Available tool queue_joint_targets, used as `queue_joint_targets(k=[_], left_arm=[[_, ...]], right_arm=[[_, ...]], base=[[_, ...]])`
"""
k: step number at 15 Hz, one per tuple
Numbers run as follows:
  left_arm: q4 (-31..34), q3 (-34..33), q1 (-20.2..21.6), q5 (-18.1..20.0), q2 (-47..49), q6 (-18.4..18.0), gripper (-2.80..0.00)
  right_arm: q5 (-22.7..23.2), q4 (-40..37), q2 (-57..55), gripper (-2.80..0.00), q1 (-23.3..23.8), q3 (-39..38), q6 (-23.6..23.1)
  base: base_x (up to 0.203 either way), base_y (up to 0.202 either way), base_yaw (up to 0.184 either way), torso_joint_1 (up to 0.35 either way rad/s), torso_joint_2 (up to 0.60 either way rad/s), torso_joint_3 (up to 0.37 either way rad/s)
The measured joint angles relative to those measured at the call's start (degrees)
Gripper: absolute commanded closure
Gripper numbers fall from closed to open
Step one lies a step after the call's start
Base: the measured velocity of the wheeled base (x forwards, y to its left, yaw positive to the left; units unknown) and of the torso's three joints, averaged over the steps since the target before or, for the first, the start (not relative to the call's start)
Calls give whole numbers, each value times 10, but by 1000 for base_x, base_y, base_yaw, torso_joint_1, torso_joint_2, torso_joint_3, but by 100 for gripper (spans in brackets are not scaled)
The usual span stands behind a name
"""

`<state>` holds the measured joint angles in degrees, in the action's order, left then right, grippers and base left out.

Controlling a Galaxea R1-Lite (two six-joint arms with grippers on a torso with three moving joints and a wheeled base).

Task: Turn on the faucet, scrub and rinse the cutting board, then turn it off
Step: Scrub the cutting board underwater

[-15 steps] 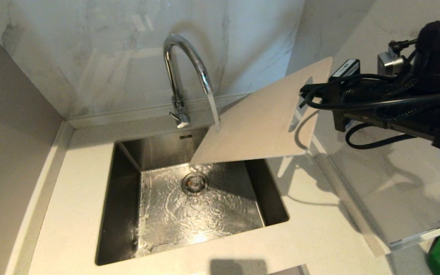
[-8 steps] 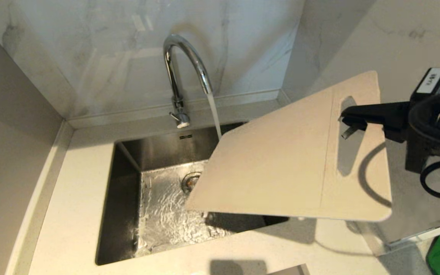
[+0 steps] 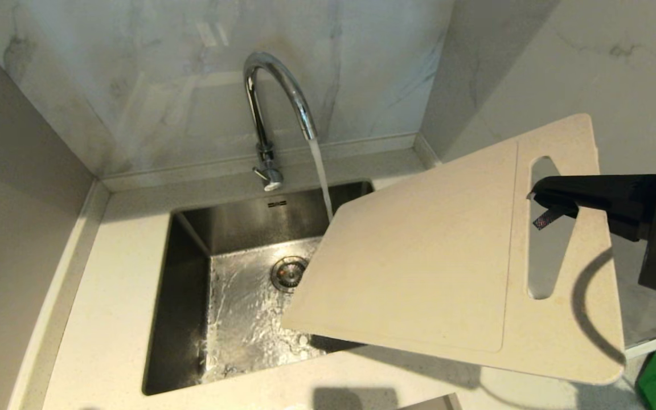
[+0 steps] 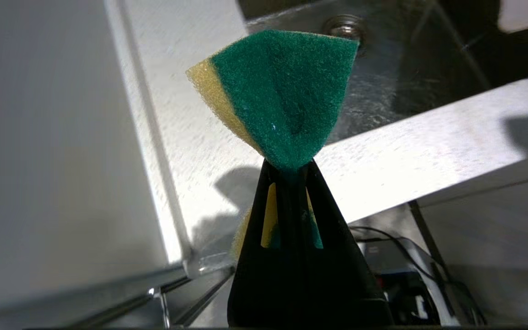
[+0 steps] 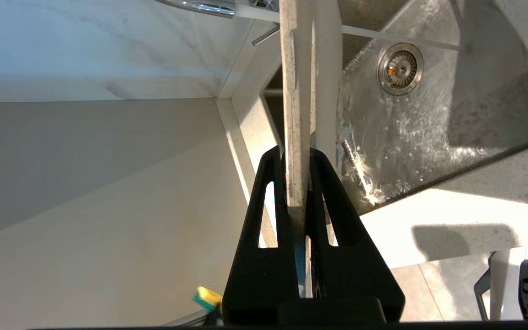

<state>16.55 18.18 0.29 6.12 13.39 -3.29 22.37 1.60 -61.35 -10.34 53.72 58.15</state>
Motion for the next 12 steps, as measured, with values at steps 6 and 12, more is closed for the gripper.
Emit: queue_joint_targets(k=[6, 12], left_arm=[[-37, 188, -1, 95, 249, -22, 0], [-64, 362, -96, 116, 483, 17, 0]], right_arm=[[11, -5, 11, 0, 0, -8, 0], [91, -71, -2, 0, 0, 6, -42]], base=[[0, 0, 0, 0, 0, 0], [0, 0, 0, 0, 0, 0]])
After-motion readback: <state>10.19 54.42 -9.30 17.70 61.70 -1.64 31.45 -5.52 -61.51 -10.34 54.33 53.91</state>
